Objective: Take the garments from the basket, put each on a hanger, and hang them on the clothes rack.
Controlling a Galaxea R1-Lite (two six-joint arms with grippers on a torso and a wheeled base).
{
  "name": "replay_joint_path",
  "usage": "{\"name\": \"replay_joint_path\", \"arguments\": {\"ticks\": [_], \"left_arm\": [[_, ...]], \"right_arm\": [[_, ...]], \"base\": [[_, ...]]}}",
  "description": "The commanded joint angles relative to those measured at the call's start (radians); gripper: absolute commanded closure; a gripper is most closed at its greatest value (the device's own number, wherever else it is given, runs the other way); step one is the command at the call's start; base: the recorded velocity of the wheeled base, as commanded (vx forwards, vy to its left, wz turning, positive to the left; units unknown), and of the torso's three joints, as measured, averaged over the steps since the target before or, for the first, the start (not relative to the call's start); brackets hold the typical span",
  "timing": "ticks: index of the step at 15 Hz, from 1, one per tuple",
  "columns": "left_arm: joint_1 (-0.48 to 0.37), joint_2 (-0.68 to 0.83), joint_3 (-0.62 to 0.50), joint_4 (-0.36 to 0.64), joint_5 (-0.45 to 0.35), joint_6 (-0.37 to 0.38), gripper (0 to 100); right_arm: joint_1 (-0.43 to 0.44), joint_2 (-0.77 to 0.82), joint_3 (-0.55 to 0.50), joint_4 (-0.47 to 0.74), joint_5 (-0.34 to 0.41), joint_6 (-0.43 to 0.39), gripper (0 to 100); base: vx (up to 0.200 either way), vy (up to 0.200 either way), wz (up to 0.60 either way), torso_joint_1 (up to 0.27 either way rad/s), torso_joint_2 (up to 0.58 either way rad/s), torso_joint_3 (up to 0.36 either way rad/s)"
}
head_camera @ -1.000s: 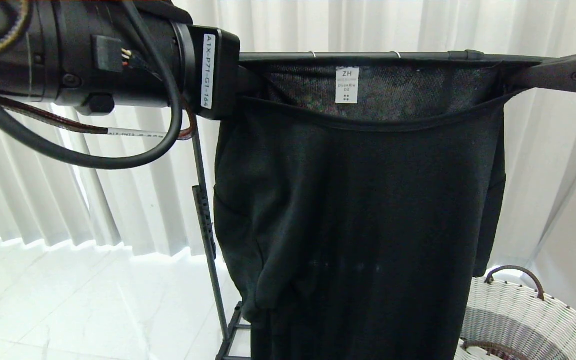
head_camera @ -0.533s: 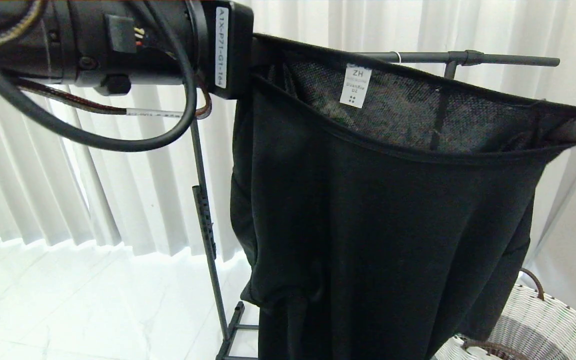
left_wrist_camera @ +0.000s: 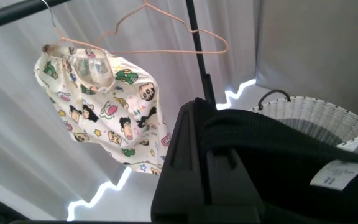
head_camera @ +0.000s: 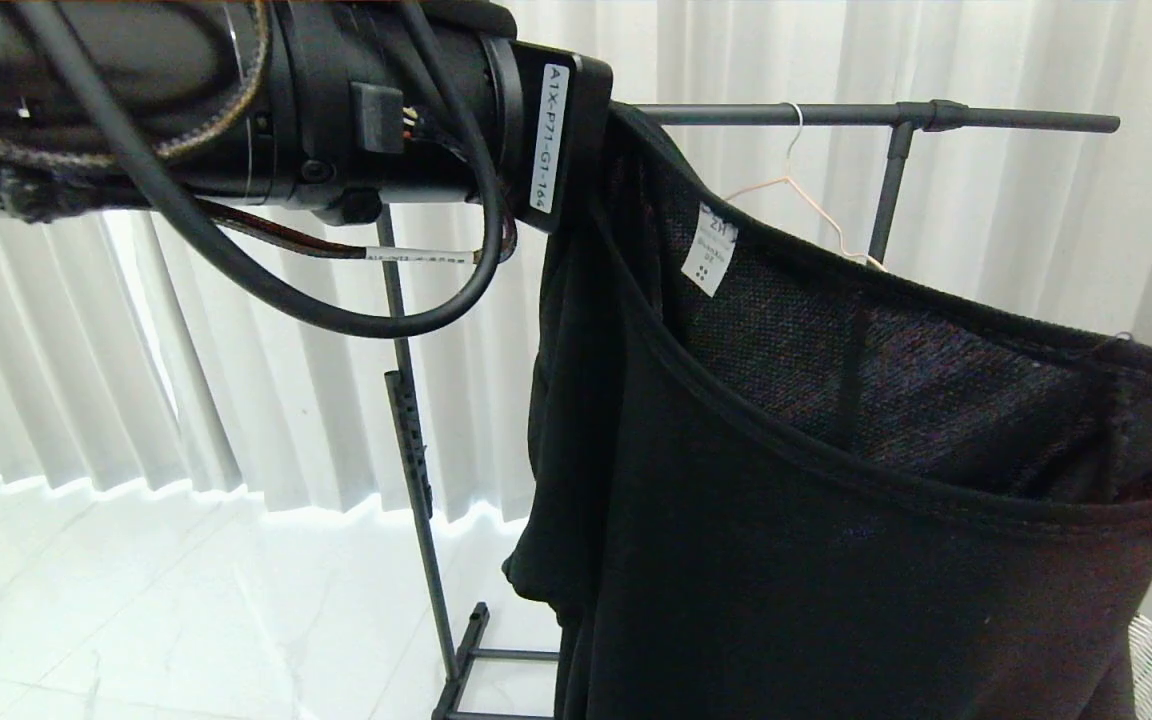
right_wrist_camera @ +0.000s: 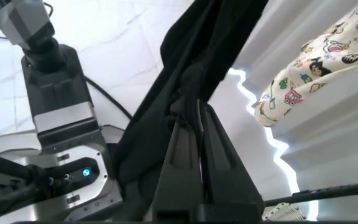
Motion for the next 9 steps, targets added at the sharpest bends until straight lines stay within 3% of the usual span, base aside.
{"name": "replay_joint_path", "arguments": {"ticks": [1, 5, 9], "left_arm": [[-0.001, 0.000, 0.002, 0.001, 0.002, 0.000, 100], [-0.001, -0.019, 0.036, 0.001, 0.003, -0.002, 100], [-0.004, -0.167, 0.214, 0.030, 0.002, 0.000, 100]], "right_arm": [[0.009, 0.014, 0.000, -0.002, 0.000, -0.001, 100], [0.008, 0.010, 0.001, -0.002, -0.004, 0.001, 100], [-0.078, 0.001, 0.006, -0.004, -0.069, 0.002, 100]], "base": [[0.000, 0.000, 0.00, 0.000, 0.00, 0.000], [0.000, 0.000, 0.00, 0.000, 0.00, 0.000], [0.000, 0.000, 0.00, 0.000, 0.00, 0.000]]}}
